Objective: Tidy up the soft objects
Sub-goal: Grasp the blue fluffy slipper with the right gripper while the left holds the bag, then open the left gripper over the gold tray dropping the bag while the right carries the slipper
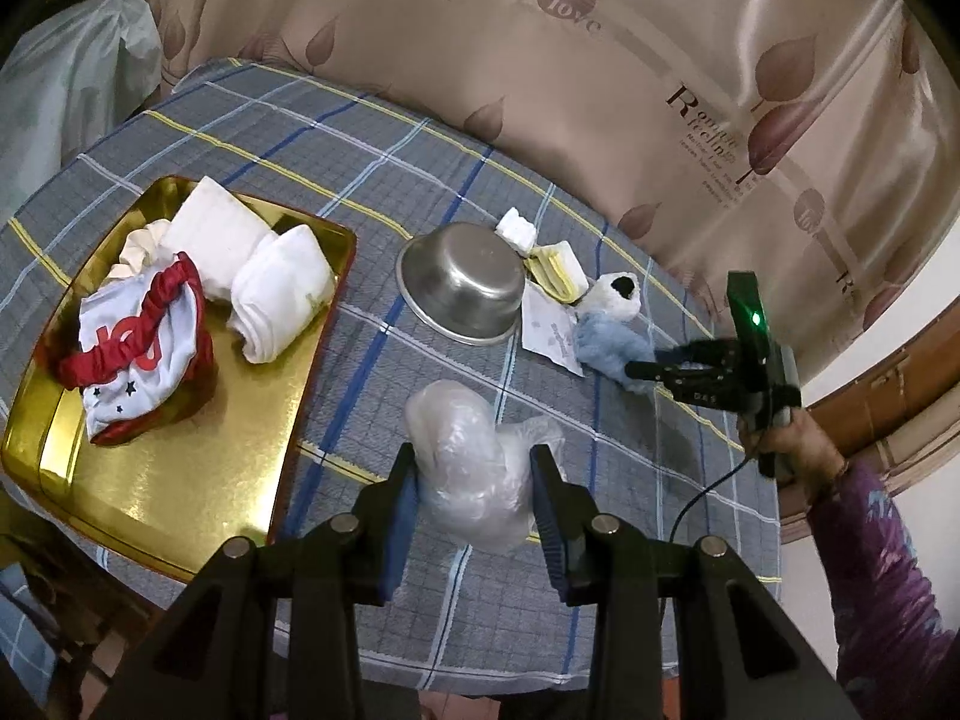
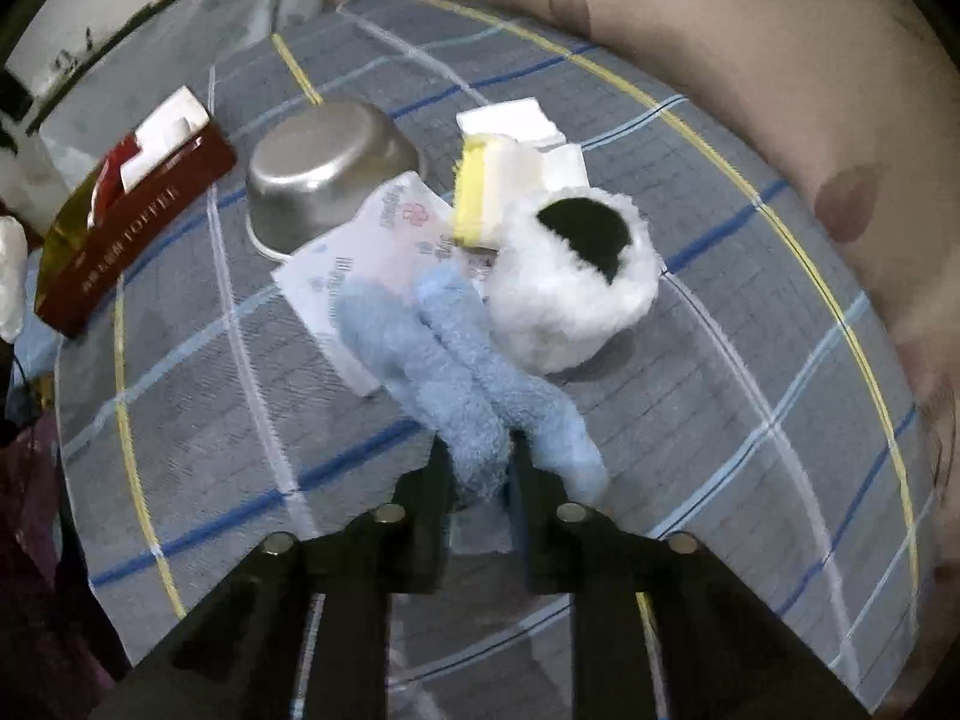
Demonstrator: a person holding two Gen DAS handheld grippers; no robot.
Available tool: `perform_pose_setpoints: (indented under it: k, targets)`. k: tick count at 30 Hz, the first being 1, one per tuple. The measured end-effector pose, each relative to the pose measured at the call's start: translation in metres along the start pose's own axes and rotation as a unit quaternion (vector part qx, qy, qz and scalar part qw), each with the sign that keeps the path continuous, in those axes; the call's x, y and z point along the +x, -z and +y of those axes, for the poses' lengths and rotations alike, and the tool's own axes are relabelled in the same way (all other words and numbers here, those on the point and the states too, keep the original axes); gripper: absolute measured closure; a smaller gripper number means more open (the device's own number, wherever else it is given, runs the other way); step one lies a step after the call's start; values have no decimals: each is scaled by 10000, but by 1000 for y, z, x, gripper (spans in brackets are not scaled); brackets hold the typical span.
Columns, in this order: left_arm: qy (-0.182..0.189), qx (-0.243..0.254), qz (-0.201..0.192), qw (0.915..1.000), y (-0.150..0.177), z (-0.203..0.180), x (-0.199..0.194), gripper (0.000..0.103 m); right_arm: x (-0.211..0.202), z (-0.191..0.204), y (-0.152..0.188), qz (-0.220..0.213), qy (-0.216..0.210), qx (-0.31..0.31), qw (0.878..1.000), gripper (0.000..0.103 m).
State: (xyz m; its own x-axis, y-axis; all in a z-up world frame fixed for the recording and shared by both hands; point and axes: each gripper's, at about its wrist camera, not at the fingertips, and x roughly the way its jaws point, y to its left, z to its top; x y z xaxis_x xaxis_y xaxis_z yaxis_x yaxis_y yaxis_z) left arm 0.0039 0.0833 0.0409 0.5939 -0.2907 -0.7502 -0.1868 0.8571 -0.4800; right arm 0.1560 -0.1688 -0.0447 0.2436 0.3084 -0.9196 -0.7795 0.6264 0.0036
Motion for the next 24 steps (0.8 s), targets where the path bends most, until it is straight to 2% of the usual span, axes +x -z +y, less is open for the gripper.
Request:
perform_pose_setpoints:
  k: [6, 8, 10, 16, 21, 24]
  targets:
    - [-30, -18, -131, 9999, 2, 3, -12, 67, -18, 36, 26, -377, 171, 471, 9980, 90]
    - [1, -79, -163, 9998, 3, 8, -18, 67, -34, 46, 36, -755, -57, 856, 9934, 90]
    - [-44, -99, -254, 9996, 3, 13, -28, 67, -51, 55, 48, -1167, -364, 1258, 9845, 90]
    - [-389, -127, -528, 9978, 0, 44, -58, 67, -70, 89, 88, -1790, -1076, 2237, 9520, 90]
    - [-733, -175, -528, 9958, -6, 84, -64, 66, -76, 117, 113, -2109, -1433, 2755, 9269, 90]
    - [-821, -110, -422, 9957, -9, 104, -52, 67, -80, 129, 120, -2214, -1468, 2897, 9195, 90]
